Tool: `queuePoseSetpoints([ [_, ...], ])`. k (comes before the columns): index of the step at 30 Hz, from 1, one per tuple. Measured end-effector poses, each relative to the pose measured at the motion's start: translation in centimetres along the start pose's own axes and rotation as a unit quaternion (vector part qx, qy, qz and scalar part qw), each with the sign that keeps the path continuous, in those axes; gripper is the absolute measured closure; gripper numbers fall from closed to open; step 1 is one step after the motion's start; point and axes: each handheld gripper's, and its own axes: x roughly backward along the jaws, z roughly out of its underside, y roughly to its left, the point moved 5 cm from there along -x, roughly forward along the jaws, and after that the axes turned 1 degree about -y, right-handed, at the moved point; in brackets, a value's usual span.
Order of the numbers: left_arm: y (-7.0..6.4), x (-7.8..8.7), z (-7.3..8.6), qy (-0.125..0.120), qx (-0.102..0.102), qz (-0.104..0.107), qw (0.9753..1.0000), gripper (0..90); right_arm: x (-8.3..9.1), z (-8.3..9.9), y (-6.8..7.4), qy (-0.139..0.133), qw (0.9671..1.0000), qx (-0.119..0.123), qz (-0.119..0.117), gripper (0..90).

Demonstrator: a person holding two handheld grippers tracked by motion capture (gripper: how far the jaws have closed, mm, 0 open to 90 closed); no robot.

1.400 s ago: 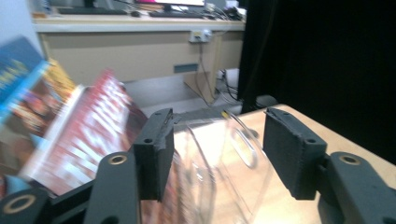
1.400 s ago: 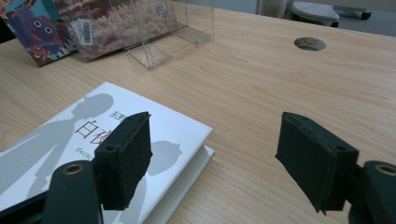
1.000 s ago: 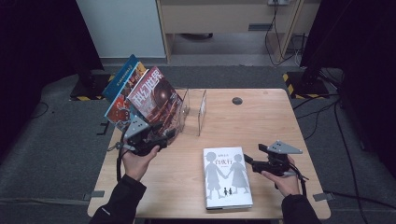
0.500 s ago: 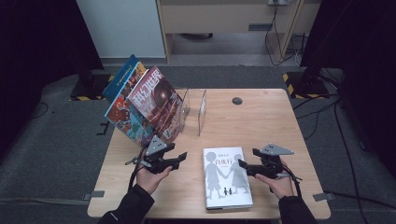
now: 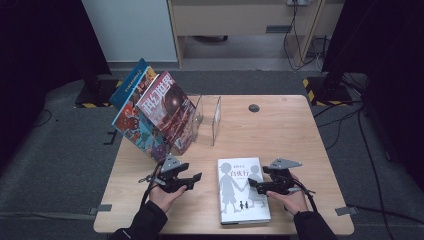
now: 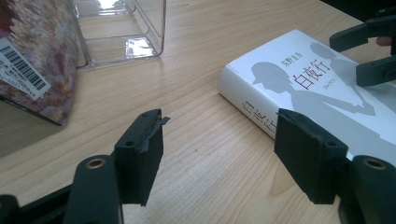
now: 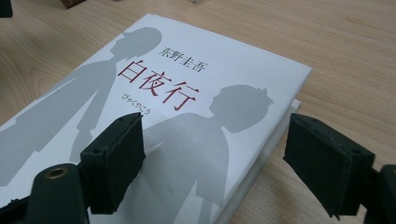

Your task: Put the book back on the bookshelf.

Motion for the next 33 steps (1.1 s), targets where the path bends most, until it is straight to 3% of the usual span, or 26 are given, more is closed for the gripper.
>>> queuePoseSetpoints([
  [9,0.2,-0.3,0.3,0.010,0.003,0.002,0.9999,32.3,-0.5,0.5,0.2,0.013,0.9976,-0.056,-0.037,17.6],
  [15,0.2,-0.4,0.3,0.013,0.004,0.002,0.9999,32.2,-0.2,0.1,0.5,0.025,0.9984,-0.043,-0.028,17.8],
  [20,0.4,-0.5,0.3,0.012,0.011,0.004,0.9999,32.2,0.9,-1.0,0.9,-0.016,0.9996,-0.013,-0.017,25.3],
  [33,0.0,-0.9,0.5,0.023,0.011,0.014,0.9996,32.3,0.0,-2.0,1.3,-0.012,0.9989,-0.023,-0.040,26.8],
])
